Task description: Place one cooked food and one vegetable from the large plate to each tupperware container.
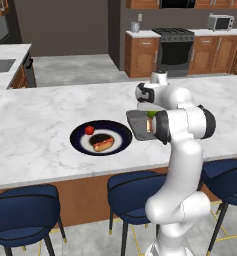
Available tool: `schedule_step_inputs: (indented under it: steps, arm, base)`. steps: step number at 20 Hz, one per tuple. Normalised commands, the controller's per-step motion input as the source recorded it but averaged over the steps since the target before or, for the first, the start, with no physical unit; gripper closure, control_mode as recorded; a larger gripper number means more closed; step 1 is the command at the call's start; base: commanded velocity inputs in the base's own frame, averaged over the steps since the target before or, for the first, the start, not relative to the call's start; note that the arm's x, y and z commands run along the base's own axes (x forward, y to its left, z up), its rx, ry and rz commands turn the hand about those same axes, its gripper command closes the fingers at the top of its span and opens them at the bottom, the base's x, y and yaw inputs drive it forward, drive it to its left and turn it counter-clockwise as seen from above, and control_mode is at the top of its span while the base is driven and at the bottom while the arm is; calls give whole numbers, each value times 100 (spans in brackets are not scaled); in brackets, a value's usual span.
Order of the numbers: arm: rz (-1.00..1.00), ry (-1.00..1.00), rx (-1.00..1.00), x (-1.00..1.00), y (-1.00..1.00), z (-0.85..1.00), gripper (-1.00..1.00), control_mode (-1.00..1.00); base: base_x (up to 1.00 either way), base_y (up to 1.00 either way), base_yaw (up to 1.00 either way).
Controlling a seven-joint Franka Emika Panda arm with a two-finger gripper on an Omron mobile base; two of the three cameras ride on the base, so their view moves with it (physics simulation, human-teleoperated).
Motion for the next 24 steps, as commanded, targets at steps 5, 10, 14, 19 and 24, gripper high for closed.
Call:
schedule_step_inputs:
  steps: [5,10,14,19,24]
  arm:
    - [0,0,1,41,8,-25,100,-100]
    - [0,3,0,49,1,-19,100,-100]
    - [0,4,0,10,10,-12,100,-100]
    - [0,4,0,0,33,-28,100,-100]
    - [0,2,0,1,11,-21,100,-100]
  base:
    - [0,0,0]
    - [0,0,0]
    - [0,0,0]
    - [0,0,0]
    - [0,0,0]
